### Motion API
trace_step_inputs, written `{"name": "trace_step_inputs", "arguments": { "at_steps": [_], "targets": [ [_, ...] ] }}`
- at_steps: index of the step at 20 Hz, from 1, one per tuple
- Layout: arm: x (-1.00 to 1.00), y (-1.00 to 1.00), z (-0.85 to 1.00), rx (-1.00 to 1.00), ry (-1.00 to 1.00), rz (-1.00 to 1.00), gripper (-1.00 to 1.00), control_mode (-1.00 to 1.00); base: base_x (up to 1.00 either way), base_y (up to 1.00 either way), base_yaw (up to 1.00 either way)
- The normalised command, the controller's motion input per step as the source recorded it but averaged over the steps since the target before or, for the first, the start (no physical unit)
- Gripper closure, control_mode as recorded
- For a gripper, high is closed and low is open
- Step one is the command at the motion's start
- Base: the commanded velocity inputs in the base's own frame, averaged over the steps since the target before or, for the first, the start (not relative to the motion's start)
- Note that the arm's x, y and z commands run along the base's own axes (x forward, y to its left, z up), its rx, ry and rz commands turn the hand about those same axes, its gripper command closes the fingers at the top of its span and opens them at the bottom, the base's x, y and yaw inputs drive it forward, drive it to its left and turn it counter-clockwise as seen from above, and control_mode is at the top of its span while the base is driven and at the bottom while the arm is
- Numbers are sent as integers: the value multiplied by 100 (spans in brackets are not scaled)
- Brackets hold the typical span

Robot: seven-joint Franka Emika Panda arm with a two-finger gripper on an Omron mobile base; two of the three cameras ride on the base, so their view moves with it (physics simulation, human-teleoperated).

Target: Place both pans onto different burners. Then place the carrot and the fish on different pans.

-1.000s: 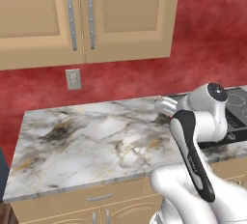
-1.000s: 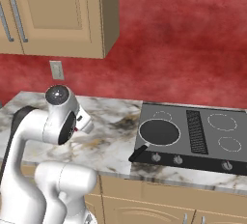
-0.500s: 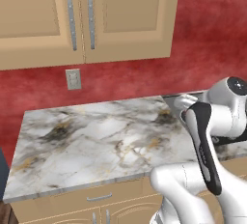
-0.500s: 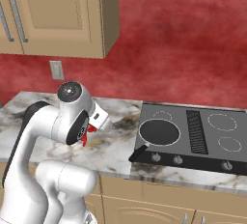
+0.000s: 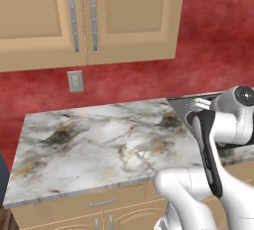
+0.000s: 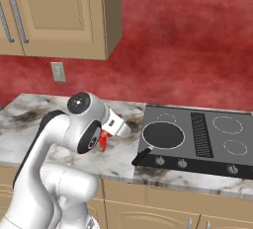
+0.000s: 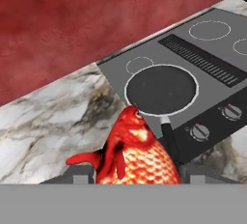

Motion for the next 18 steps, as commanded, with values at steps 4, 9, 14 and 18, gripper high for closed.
{"name": "trace_step_inputs", "arguments": {
  "at_steps": [4, 9, 14, 18],
  "targets": [
    [48, -50, 0, 0, 1, -8, 100, -100, 0, 0, 0],
    [50, -52, 0, 0, 6, -5, 100, -100, 0, 0, 0],
    [48, -51, -1, 3, 12, -3, 100, -100, 0, 0, 0],
    [33, -45, -17, 8, 16, -1, 100, -100, 0, 0, 0]
  ]
}}
